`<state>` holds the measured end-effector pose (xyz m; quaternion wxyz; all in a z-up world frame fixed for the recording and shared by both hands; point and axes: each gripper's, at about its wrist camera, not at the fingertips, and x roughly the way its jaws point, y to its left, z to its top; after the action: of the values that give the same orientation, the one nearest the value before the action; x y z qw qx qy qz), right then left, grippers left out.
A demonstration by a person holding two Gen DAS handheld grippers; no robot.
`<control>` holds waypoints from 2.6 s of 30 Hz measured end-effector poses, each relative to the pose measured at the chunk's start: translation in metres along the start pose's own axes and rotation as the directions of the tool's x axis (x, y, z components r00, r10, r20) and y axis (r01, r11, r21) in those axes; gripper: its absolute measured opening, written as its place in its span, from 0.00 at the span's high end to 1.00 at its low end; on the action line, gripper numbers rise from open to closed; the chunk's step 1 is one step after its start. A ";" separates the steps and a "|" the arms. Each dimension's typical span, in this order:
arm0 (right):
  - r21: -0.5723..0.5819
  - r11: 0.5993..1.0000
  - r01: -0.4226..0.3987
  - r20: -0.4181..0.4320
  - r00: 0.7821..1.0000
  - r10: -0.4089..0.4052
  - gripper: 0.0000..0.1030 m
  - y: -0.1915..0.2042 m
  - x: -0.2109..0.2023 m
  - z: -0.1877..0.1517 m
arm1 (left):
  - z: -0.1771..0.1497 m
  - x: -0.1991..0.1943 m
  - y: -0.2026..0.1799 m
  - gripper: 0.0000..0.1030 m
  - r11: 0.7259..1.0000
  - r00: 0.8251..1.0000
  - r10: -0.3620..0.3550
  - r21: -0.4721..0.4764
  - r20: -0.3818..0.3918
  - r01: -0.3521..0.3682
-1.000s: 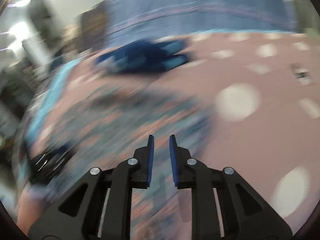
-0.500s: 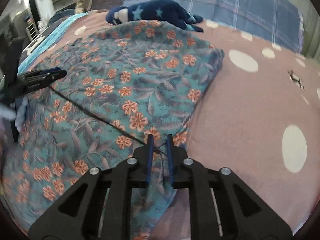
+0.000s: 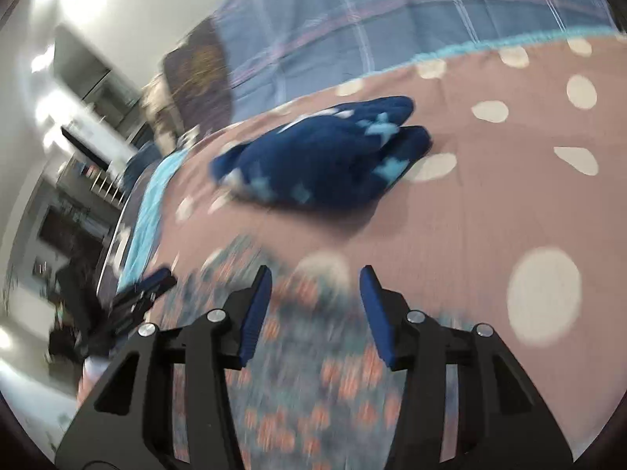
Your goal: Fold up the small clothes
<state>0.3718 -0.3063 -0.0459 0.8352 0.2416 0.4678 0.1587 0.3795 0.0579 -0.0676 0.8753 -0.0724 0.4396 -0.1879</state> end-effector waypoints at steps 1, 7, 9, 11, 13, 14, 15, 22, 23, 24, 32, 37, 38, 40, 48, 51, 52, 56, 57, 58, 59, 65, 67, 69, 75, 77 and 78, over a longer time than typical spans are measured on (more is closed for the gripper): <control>0.046 0.999 -0.011 -0.036 0.999 0.012 0.53 -0.007 0.014 0.006 | 0.004 0.015 0.004 0.49 1.000 0.999 -0.019 -0.022 -0.031 0.018; 0.081 0.993 -0.084 -0.216 0.971 0.099 0.46 -0.010 0.071 -0.011 | 0.003 0.057 -0.004 0.49 0.998 0.992 -0.030 0.053 -0.123 0.036; 0.109 0.982 -0.153 -0.227 0.958 0.175 0.43 -0.009 0.073 -0.012 | 0.004 0.059 -0.009 0.72 0.994 0.990 -0.072 0.073 -0.125 0.082; 0.061 0.985 -0.160 -0.225 0.959 0.170 0.61 0.000 0.073 -0.013 | 0.002 0.060 -0.016 0.96 0.992 0.992 -0.063 0.101 -0.113 0.074; -0.050 0.992 -0.117 -0.162 0.981 0.108 0.98 0.017 0.065 -0.013 | 0.000 0.048 -0.024 0.96 0.988 0.997 -0.049 0.147 -0.052 0.056; -0.078 0.991 -0.112 -0.125 0.987 0.101 0.99 0.021 0.061 -0.011 | -0.001 0.038 -0.026 0.96 0.985 0.998 -0.057 0.161 -0.008 0.058; -0.134 0.986 -0.100 -0.047 0.994 0.094 0.99 0.030 0.047 -0.013 | -0.003 0.022 -0.028 0.96 0.982 0.995 -0.082 0.175 0.054 0.071; -0.344 0.936 0.076 0.308 0.951 0.035 1.00 0.048 -0.012 -0.018 | 0.002 -0.005 -0.024 0.96 0.974 0.977 -0.046 0.227 0.207 -0.002; -0.309 0.948 0.069 0.271 0.962 0.019 0.96 0.041 -0.005 -0.012 | 0.004 0.006 -0.020 0.94 0.977 0.985 -0.024 0.213 0.173 -0.013; -0.272 0.961 0.047 0.216 0.976 0.014 0.94 0.032 0.004 -0.009 | 0.006 0.015 -0.015 0.89 0.978 0.991 -0.001 0.205 0.131 -0.026; -0.328 0.943 0.058 0.089 0.996 -0.030 0.83 0.029 0.024 -0.047 | -0.018 0.013 -0.025 0.66 0.966 0.994 0.003 0.257 0.112 -0.032; -0.349 0.872 0.342 0.087 0.939 -0.334 0.97 0.028 0.065 -0.052 | -0.043 0.048 -0.043 0.62 0.886 0.963 0.266 0.380 0.050 -0.265; -0.312 0.891 0.330 0.104 0.944 -0.313 0.95 0.027 0.054 -0.055 | -0.044 0.034 -0.044 0.62 0.905 0.972 0.228 0.357 0.054 -0.232; -0.294 0.914 0.280 0.109 0.960 -0.259 0.85 0.029 0.037 -0.061 | -0.047 0.003 -0.046 0.62 0.926 0.986 0.136 0.340 0.098 -0.161; -0.204 0.963 0.175 0.069 0.984 -0.165 0.51 0.021 0.030 -0.021 | -0.037 -0.002 -0.038 0.56 0.925 0.976 0.200 0.312 0.088 -0.218; -0.133 0.981 0.139 0.015 0.990 -0.138 0.49 0.014 0.056 -0.006 | -0.019 0.020 -0.027 0.55 0.956 0.984 0.169 0.236 0.054 -0.177; -0.108 0.988 0.115 -0.009 0.993 -0.116 0.47 0.011 0.066 -0.003 | -0.011 0.032 -0.023 0.55 0.968 0.989 0.148 0.200 0.030 -0.151; -0.095 0.993 0.072 0.009 0.997 -0.071 0.91 0.012 0.078 0.000 | 0.006 0.072 -0.010 0.95 0.993 0.995 0.080 0.094 -0.055 -0.074; -0.124 0.991 0.059 0.025 0.998 -0.056 0.93 0.017 0.074 -0.002 | 0.008 0.075 -0.009 0.96 0.997 0.997 0.047 0.066 -0.064 -0.042; -0.155 0.986 0.066 0.086 0.995 -0.053 0.96 0.022 0.064 -0.004 | 0.010 0.068 -0.008 0.96 0.999 1.000 0.015 0.047 -0.012 -0.014; -0.207 0.973 0.098 0.188 0.980 -0.058 0.96 0.030 0.045 -0.010 | 0.010 0.063 -0.008 0.96 0.998 1.000 0.008 0.060 0.028 -0.010; -0.186 0.913 0.363 0.162 0.928 -0.336 0.95 0.013 0.071 -0.008 | 0.001 0.069 -0.008 0.93 0.985 0.988 0.151 0.086 0.014 -0.152; -0.157 0.947 0.280 0.177 0.951 -0.252 0.93 0.012 0.053 -0.018 | -0.001 0.049 -0.017 0.90 0.980 0.987 0.156 0.121 0.049 -0.161; -0.190 0.954 0.234 0.197 0.961 -0.197 0.92 0.021 0.026 -0.037 | -0.008 0.021 -0.028 0.79 0.970 0.982 0.160 0.167 0.102 -0.175; -0.292 0.918 0.267 0.120 0.963 -0.242 0.78 0.020 -0.021 -0.136 | -0.092 -0.021 -0.053 0.60 0.946 0.996 0.084 0.315 0.002 -0.081; -0.263 0.905 0.333 0.086 0.943 -0.322 0.79 0.002 -0.013 -0.157 | -0.127 -0.002 -0.052 0.59 0.909 0.978 0.202 0.382 -0.059 -0.165; -0.231 0.921 0.315 0.107 0.949 -0.298 0.82 -0.005 -0.020 -0.163 | -0.138 -0.013 -0.055 0.59 0.900 0.978 0.206 0.389 0.018 -0.196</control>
<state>0.2218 -0.2788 -0.1075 0.8890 0.0660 0.4470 0.0741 0.2476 0.0181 -0.1250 0.8816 0.1507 0.4091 -0.1811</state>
